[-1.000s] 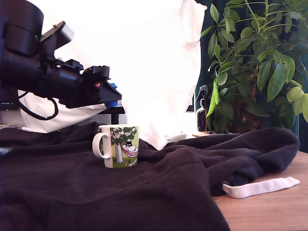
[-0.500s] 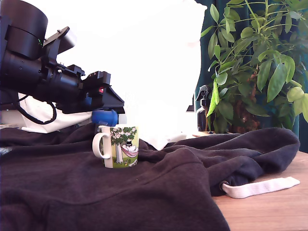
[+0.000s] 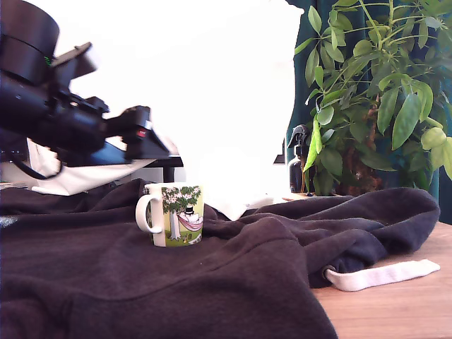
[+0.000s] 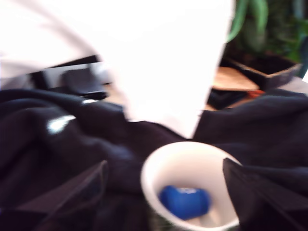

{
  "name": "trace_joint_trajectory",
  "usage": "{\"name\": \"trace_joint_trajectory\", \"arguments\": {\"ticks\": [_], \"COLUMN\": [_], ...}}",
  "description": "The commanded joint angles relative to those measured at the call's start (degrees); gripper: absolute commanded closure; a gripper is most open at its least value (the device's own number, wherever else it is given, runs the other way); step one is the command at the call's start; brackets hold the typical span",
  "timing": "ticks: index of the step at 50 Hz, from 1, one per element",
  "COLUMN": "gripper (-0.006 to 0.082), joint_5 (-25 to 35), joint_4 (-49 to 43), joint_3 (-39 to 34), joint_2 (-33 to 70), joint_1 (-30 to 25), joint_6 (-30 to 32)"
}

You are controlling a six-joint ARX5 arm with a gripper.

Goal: Pick the blue coffee capsule and place it inside the green coffee cup

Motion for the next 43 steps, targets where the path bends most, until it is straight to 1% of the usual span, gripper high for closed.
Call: {"name": "trace_joint_trajectory", "arguments": {"ticks": [1,4,6,8,17,25,39,43], "gripper": [0.0436,0.0670,0.0791,0.0774,0.0781,0.0781,0.0781,0.0781], "joint_5": [-0.1,-0.1,-0.1,-0.2,-0.9,-1.4,-1.4,-1.4], "joint_4": [-1.8,-4.8,-6.6,-8.3,-16.1,-22.4,-29.3,-29.6], "joint_3": [0.5,0.5,0.5,0.5,0.5,0.5,0.5,0.5], "joint_2": [-4.1,-6.5,-8.2,-9.8,-16.7,-21.7,-26.1,-26.1], "joint_1": [2.1,3.8,5.0,6.1,10.8,13.9,16.6,16.8], "joint_6": [0.3,0.3,0.2,0.2,0.2,0.3,1.7,1.7]}}
